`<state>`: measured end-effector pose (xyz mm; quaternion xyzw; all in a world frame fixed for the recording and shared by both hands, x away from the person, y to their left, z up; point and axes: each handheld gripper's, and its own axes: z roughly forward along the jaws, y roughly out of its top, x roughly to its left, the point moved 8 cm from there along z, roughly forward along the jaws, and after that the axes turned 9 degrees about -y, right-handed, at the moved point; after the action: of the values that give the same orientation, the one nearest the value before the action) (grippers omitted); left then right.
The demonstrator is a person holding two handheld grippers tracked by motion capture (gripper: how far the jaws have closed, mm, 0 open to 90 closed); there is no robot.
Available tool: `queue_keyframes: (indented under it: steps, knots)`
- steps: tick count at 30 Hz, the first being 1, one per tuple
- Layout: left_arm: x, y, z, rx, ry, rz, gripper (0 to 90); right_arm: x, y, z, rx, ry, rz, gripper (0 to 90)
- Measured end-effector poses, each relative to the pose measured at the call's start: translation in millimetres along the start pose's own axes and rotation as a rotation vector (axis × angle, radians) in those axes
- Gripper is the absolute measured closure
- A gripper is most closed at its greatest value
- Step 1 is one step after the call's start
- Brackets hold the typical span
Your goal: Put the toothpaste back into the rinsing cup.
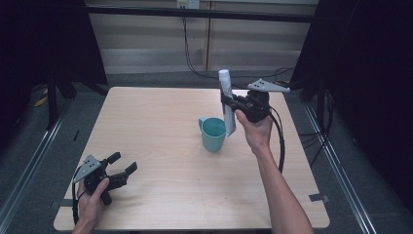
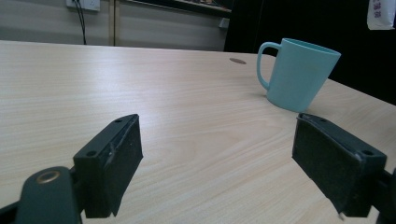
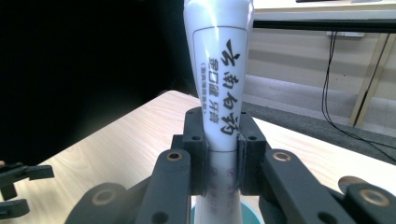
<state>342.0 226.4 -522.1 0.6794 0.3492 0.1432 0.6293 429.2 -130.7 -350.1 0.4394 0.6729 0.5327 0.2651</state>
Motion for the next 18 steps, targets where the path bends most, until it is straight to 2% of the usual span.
queue_keyframes:
  steps: [2, 6, 10, 18]
  knots:
    - [0.1, 0.1, -0.2, 0.000, 0.002, 0.003, 15.8, 1.3, 1.0, 3.2, -0.003, 0.008, 0.007, 77.9]
    - [0.1, 0.1, 0.0, -0.002, 0.004, 0.001, 15.8, 6.4, 1.8, 10.7, 0.009, 0.013, -0.020, 77.8]
    - [0.1, 0.2, 0.1, -0.004, 0.003, 0.002, 15.8, 10.1, 3.9, 16.8, 0.010, 0.027, -0.019, 77.8]
    - [-0.2, 0.2, 0.0, -0.002, 0.000, 0.005, 15.8, 13.2, 1.0, 27.5, 0.034, 0.017, -0.037, 77.8]
